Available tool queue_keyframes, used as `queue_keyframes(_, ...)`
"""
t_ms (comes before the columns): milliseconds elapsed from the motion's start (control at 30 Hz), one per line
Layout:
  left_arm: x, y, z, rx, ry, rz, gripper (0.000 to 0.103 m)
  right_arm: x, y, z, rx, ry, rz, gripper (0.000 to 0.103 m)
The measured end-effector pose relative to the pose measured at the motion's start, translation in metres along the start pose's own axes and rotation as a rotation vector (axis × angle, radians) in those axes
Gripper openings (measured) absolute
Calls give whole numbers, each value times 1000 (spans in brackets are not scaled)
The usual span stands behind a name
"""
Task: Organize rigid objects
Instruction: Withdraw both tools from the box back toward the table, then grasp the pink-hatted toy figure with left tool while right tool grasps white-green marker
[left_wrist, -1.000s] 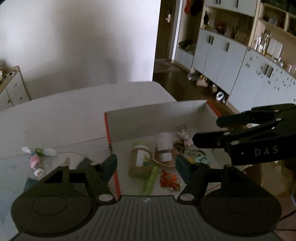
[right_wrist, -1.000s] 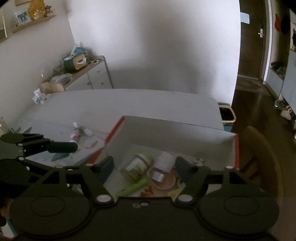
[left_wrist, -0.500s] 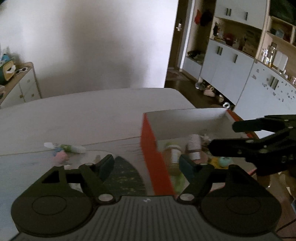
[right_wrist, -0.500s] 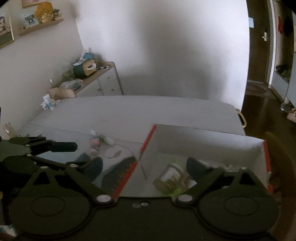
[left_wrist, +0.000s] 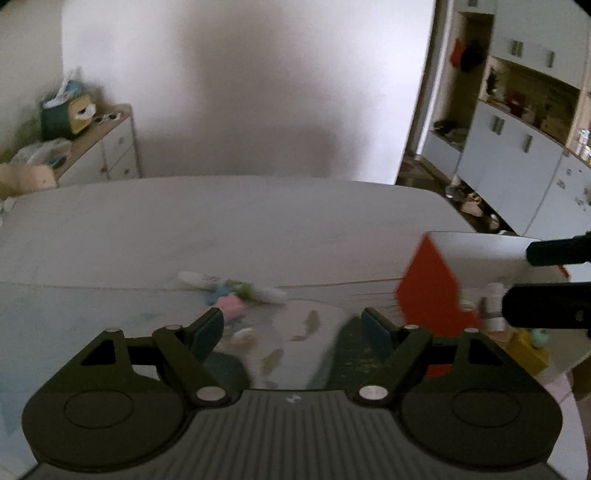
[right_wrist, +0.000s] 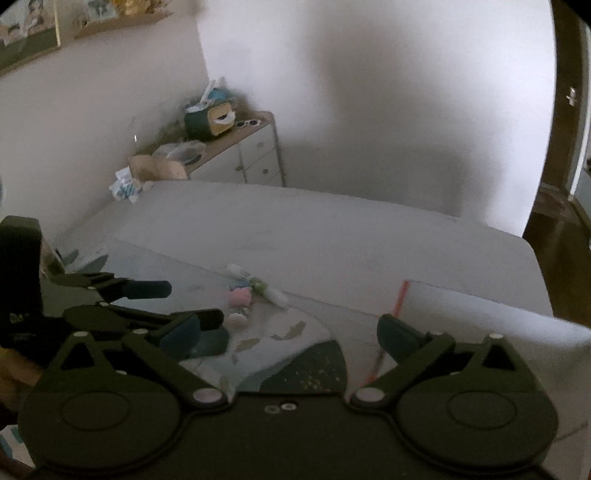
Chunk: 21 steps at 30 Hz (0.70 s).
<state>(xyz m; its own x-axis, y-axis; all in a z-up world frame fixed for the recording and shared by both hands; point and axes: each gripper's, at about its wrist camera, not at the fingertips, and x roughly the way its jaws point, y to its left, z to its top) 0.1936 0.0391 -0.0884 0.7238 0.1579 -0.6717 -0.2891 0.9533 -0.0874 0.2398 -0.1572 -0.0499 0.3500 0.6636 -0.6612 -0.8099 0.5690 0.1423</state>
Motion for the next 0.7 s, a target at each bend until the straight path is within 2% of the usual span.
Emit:
queue_keyframes(367, 46, 53, -10, -67, 41, 67, 81, 70, 23, 33, -64, 90, -25, 102)
queue_keyframes(700, 79, 63, -14, -94, 63, 81, 81, 144, 23, 48, -148, 229, -33, 93)
